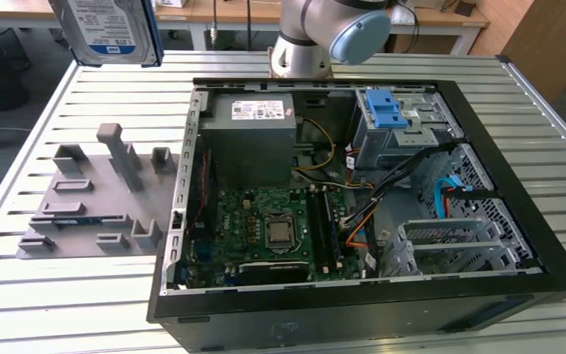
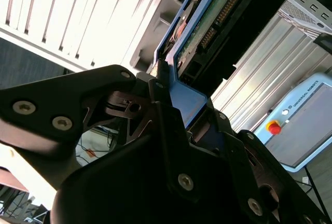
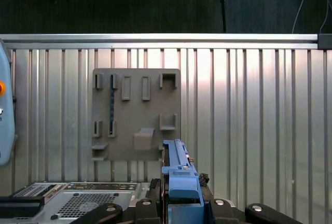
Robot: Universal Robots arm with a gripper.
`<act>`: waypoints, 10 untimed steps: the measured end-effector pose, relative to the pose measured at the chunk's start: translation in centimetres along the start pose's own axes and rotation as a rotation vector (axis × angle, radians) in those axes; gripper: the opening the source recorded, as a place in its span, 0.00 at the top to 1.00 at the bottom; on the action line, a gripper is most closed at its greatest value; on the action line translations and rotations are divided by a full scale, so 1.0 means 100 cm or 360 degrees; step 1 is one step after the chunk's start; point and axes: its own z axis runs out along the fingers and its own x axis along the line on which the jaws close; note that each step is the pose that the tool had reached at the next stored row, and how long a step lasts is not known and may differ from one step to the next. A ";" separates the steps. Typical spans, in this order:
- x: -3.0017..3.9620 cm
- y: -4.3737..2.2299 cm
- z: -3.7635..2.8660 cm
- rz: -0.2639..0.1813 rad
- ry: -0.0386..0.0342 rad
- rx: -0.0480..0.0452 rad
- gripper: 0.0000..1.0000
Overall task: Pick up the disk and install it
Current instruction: 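Pick up the disk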
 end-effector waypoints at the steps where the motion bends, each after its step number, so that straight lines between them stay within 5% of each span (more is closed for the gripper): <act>1: 0.0000 -0.0008 0.0001 0.0000 0.0000 0.0000 0.64; 10: -0.0001 -0.0080 0.0000 0.0000 0.0000 0.0000 0.64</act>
